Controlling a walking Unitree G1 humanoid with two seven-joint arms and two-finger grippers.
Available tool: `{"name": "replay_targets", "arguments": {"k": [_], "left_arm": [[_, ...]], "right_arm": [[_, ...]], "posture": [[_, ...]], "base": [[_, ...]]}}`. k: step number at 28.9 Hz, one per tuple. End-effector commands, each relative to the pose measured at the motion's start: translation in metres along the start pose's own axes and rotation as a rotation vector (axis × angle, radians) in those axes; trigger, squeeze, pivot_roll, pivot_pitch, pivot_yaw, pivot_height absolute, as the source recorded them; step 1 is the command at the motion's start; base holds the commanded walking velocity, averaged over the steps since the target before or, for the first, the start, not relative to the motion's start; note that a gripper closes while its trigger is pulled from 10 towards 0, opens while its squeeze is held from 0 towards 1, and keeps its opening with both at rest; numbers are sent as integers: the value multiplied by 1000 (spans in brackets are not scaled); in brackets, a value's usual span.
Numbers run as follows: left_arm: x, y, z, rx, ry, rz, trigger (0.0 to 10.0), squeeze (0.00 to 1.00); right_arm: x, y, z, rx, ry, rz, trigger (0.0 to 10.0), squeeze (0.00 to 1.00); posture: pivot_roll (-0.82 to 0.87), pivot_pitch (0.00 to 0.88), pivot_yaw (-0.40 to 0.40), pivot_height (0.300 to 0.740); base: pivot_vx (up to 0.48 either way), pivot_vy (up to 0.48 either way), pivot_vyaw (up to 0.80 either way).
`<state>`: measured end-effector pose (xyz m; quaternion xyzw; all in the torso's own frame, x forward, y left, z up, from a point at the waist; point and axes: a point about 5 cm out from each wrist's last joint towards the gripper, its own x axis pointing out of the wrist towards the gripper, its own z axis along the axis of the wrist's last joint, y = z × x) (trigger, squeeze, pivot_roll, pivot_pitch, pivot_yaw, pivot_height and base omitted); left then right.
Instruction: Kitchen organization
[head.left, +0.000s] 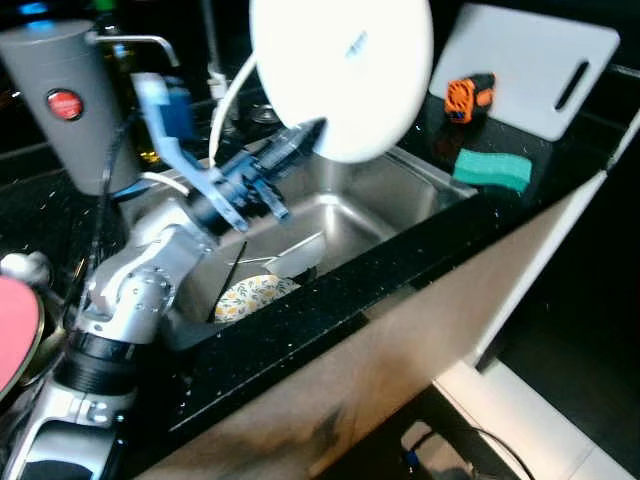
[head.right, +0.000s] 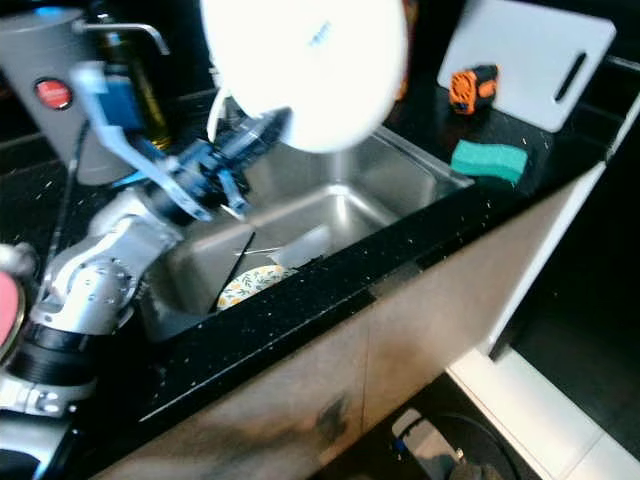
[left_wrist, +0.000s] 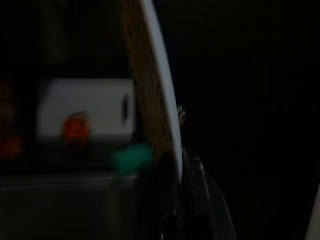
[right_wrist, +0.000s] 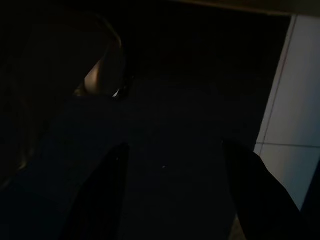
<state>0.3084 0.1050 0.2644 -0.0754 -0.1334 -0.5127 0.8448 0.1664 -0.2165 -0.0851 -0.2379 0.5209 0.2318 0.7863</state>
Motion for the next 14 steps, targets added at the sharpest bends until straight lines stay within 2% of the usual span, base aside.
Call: {"name": "replay_targets", "arguments": {"k": [1,2,3,5,7,8,10,12,14], "left_arm": [[-9,11,-12,71,128,52,10000,0],[-11,15,-19,132,215,69,10000,0],[-11,15,-19,132,215,69,10000,0],[-14,24,-27,222,337,95,10000,0],[-14,34,-29,358,456,114,10000,0],[-14,34,-29,358,456,114,10000,0],[-13,43,-27,460,542,119,10000,0],[-11,50,-26,525,604,110,10000,0],[-10,52,-26,549,629,101,10000,0]], "right_arm": [[2,5,6,4,-20,7,10000,0],[2,4,6,2,-20,6,10000,0],[2,4,6,2,-20,6,10000,0],[2,5,6,0,-18,5,10000,0],[2,5,5,-1,-18,4,10000,0],[2,5,5,-1,-18,4,10000,0],[2,5,5,-1,-17,3,10000,0],[2,5,5,-4,-16,2,10000,0],[2,5,5,-5,-16,2,10000,0]], "posture": [[-14,0,46,740],[-14,0,46,740],[-14,0,46,740],[-12,0,53,740],[-13,0,58,740],[-13,0,58,740],[-14,0,61,740],[-11,0,62,740],[-10,0,63,740]], "base": [[0,0,0],[0,0,0],[0,0,0],[0,0,0],[0,0,0],[0,0,0],[0,0,0],[0,0,0],[0,0,0]]}}
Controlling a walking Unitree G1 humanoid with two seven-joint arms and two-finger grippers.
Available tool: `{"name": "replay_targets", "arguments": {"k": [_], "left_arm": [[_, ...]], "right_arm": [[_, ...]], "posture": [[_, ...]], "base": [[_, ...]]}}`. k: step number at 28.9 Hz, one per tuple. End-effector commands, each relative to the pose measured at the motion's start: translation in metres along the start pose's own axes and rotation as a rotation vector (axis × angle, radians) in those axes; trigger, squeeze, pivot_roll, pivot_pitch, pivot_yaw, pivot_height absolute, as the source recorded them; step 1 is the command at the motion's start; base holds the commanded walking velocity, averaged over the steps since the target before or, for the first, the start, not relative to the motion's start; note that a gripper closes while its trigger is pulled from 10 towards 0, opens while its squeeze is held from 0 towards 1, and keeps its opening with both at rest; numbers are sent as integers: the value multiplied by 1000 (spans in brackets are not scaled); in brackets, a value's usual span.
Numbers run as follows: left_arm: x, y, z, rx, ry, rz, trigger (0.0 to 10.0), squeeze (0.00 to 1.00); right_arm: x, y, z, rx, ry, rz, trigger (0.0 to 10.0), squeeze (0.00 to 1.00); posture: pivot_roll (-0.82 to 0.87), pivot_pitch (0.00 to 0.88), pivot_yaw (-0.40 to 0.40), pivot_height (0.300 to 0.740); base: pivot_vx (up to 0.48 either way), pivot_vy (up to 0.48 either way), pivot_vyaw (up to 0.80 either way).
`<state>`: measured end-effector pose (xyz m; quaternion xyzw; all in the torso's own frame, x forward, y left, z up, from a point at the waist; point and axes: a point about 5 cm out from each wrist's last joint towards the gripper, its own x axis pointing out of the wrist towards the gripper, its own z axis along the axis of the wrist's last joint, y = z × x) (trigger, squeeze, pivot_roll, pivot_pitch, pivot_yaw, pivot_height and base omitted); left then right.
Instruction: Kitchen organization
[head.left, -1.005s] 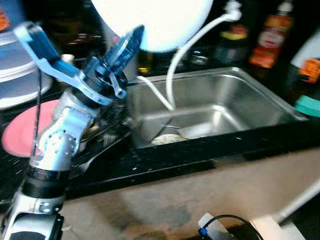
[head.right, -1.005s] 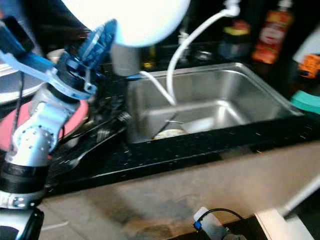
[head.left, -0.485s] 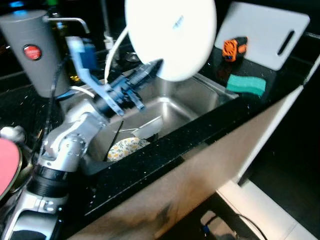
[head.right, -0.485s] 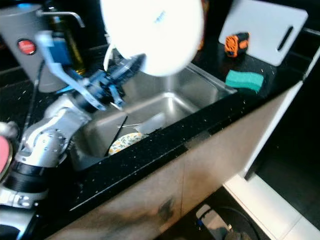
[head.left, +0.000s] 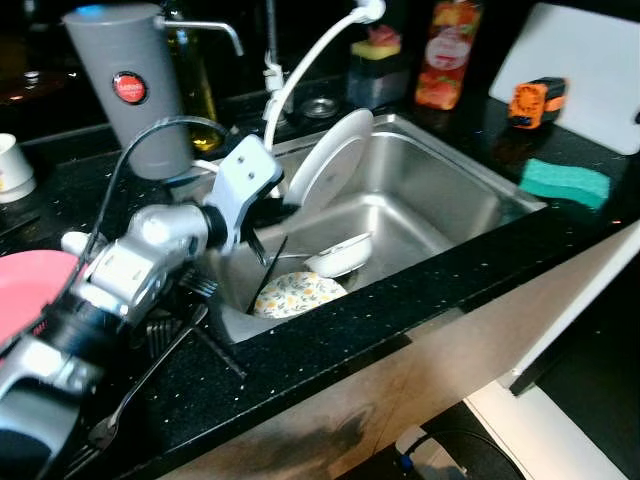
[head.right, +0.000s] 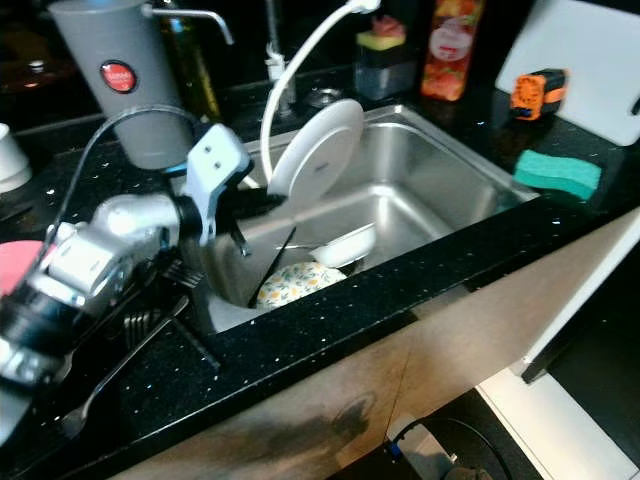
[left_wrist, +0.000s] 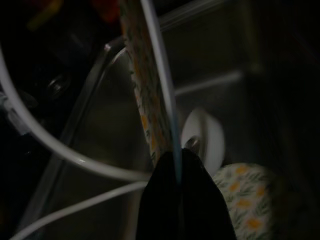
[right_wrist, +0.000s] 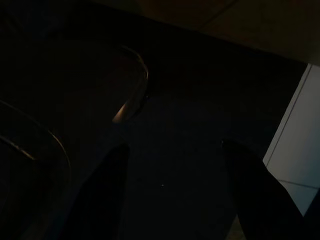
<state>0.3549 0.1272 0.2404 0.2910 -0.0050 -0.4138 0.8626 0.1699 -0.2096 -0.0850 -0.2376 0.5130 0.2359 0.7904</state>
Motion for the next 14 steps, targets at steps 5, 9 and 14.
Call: {"name": "replay_targets", "arguments": {"k": [5,9,14], "left_arm": [[17,-13,-14,139,76,-179,10000,0],[31,-29,-29,207,140,-315,10000,0],[39,-37,-40,250,176,-381,10000,0]], "right_arm": [[0,2,-1,-2,3,0,10000,0],[1,2,0,2,0,-3,10000,0],[1,2,0,2,0,-4,10000,0]], "posture": [[-18,0,65,740],[-22,0,65,740],[-28,0,69,740]], "base": [[0,0,0],[0,0,0],[0,0,0]]}}
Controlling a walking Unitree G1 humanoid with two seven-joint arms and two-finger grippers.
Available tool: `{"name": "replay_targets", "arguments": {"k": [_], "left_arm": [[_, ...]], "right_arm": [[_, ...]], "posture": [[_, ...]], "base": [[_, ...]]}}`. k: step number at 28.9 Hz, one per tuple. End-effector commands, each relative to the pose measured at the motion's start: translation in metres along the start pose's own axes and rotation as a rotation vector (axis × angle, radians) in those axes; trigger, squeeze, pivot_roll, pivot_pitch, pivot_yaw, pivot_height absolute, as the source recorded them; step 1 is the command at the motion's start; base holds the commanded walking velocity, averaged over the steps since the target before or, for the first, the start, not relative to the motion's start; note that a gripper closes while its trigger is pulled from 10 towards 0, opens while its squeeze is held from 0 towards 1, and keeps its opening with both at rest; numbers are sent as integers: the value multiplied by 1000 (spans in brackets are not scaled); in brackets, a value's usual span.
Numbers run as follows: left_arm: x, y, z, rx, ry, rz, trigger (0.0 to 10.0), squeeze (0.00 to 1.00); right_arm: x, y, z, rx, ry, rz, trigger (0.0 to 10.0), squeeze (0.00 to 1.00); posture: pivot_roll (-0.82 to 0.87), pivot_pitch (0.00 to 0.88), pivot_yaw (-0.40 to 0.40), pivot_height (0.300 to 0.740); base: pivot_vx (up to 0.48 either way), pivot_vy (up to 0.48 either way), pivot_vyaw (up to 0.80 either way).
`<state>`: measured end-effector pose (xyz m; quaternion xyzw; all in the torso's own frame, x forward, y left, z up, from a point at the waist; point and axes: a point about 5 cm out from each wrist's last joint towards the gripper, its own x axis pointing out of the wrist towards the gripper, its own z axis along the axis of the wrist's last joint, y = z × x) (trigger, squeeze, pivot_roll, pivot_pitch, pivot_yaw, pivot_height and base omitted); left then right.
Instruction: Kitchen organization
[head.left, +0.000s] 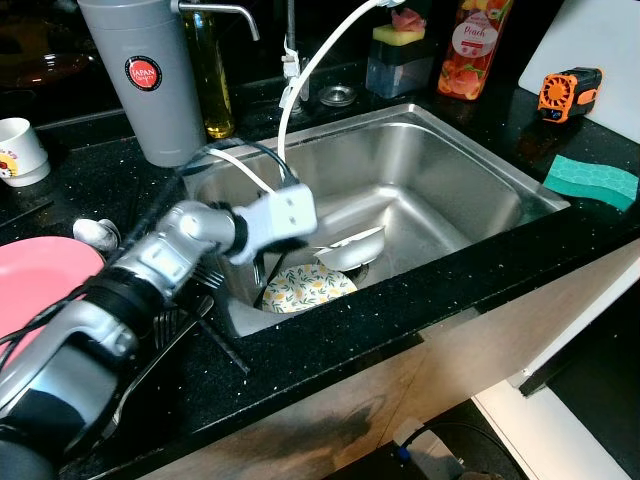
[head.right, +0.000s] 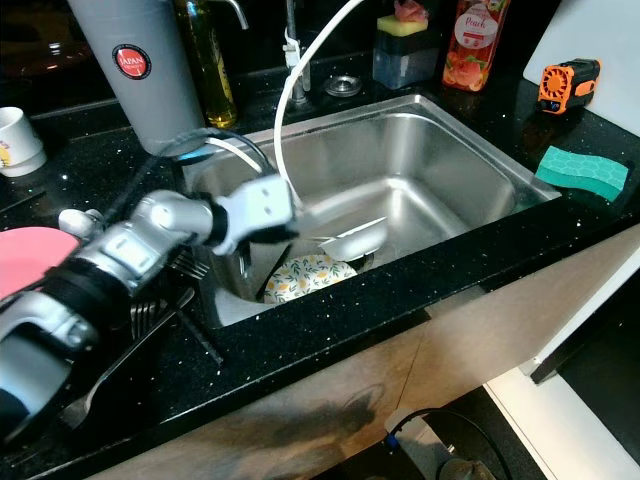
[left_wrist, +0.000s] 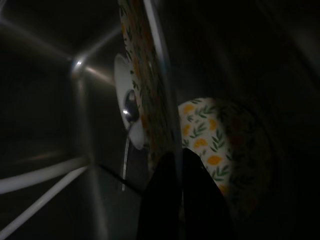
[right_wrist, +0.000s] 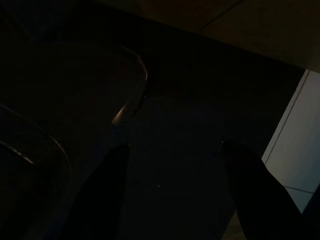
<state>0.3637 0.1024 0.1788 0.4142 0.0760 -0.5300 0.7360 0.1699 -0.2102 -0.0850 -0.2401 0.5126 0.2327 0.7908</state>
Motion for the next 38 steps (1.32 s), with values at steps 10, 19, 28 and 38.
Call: {"name": "replay_targets", "arguments": {"k": [10,19,28,38], "left_arm": [[12,5,5,-36,-88,-26,10000,1000],[-36,46,53,0,-439,116,10000,0],[-114,23,81,4,-695,12,10000,0],[-158,-2,34,-14,-340,117,10000,0]], "right_arm": [[1,3,0,5,-7,-2,10000,0],[1,3,0,2,-7,2,10000,0],[1,3,0,-1,-5,6,10000,0],[0,3,-1,-7,-1,12,10000,0]], "posture": [[-48,0,75,740],[-39,0,68,740],[-10,0,52,740],[15,0,35,740]], "base": [[0,0,0],[0,0,0],[0,0,0],[0,0,0]]}}
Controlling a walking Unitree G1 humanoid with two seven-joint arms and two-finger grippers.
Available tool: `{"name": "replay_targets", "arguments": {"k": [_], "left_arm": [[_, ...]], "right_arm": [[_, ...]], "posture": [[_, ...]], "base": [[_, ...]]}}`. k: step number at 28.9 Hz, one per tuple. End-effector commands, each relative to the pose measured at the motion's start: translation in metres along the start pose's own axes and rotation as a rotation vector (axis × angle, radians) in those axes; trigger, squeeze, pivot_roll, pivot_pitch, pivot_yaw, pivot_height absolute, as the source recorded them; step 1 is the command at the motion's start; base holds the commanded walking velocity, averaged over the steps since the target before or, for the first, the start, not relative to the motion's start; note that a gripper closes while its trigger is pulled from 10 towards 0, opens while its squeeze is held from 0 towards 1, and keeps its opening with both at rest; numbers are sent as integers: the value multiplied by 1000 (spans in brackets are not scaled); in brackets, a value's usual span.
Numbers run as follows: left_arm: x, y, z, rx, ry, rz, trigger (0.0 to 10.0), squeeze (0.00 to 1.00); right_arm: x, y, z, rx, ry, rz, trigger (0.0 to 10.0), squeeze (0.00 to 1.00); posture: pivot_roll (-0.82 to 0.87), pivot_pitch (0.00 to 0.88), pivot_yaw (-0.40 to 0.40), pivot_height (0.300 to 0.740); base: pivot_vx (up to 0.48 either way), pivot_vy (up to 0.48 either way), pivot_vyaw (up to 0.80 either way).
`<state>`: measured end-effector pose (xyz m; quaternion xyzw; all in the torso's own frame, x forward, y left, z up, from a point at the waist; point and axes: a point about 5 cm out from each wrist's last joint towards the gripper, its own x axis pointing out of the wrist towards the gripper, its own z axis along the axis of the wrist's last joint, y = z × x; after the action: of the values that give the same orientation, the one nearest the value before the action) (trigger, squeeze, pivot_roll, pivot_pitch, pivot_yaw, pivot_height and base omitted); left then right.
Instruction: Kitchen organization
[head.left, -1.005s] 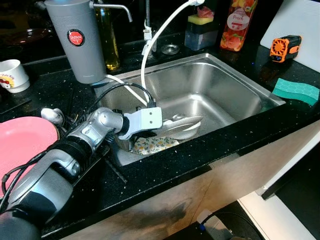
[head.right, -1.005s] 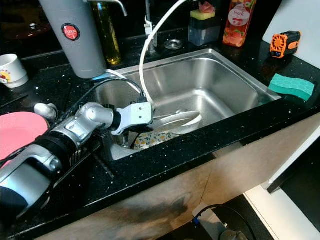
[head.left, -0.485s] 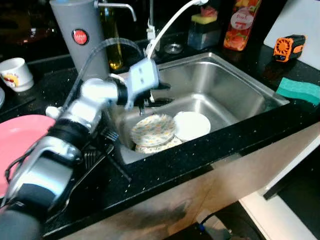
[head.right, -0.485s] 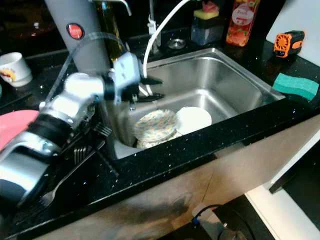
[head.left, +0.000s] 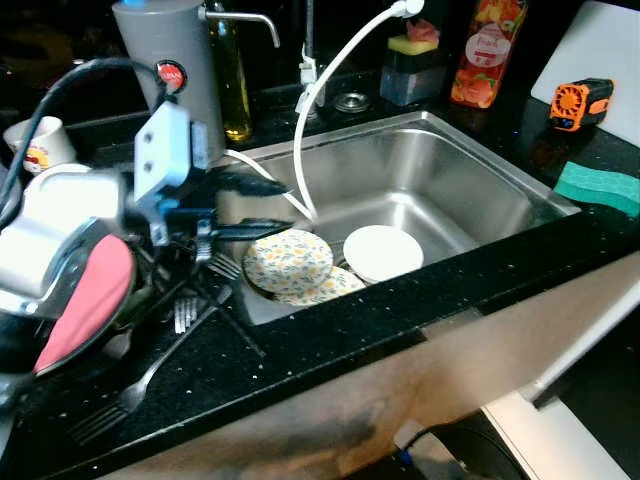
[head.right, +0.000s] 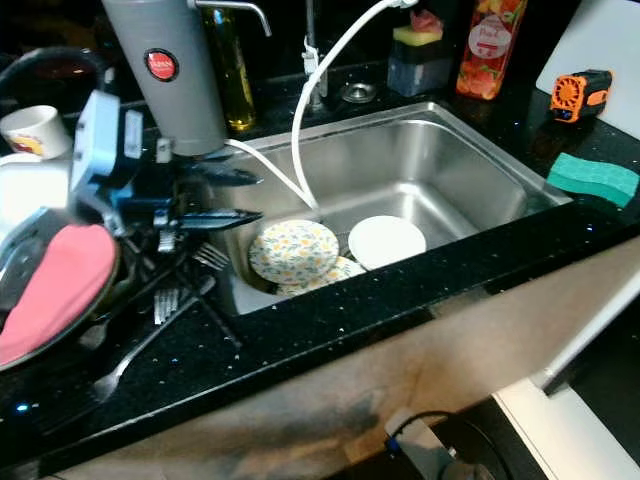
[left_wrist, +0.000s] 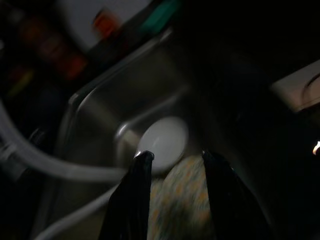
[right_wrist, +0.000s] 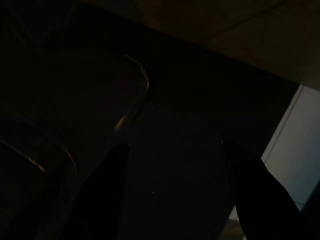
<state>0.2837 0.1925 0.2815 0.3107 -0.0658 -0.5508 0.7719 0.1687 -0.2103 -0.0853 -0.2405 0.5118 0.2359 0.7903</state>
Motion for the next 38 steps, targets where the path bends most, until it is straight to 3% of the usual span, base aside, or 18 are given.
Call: {"name": "replay_targets", "arguments": {"k": [1,2,3,5,6,11,16,29,38], "left_arm": [[-12,4,0,32,89,37,10000,0],[-24,5,-5,53,200,66,10000,0],[-24,5,-5,53,200,66,10000,0],[-42,7,-13,111,399,128,10000,0],[-45,6,-12,119,425,154,10000,0],[-38,-5,-6,81,347,184,10000,0],[-40,-13,-12,54,379,166,10000,0],[-32,-23,-10,-20,330,178,10000,0],[-26,-24,-8,-67,291,197,10000,0]], "right_arm": [[0,2,0,-4,2,9,10000,0],[0,1,0,-5,3,10,10000,0],[0,1,0,-5,3,10,10000,0],[0,2,0,8,-2,25,10000,0],[0,2,0,25,-11,35,10000,0],[0,3,1,55,-29,55,10000,0],[0,3,1,53,-25,61,10000,0],[0,6,0,60,-17,109,10000,0],[0,7,0,42,-11,121,10000,0]], "posture": [[21,0,31,740],[28,0,26,740],[28,0,26,740],[34,0,25,740],[35,0,24,740],[35,0,19,740],[39,0,14,740],[43,0,14,740],[49,0,12,740]], "base": [[0,0,0],[0,0,0],[0,0,0],[0,0,0],[0,0,0],[0,0,103],[0,0,743],[0,0,800],[0,0,0]]}}
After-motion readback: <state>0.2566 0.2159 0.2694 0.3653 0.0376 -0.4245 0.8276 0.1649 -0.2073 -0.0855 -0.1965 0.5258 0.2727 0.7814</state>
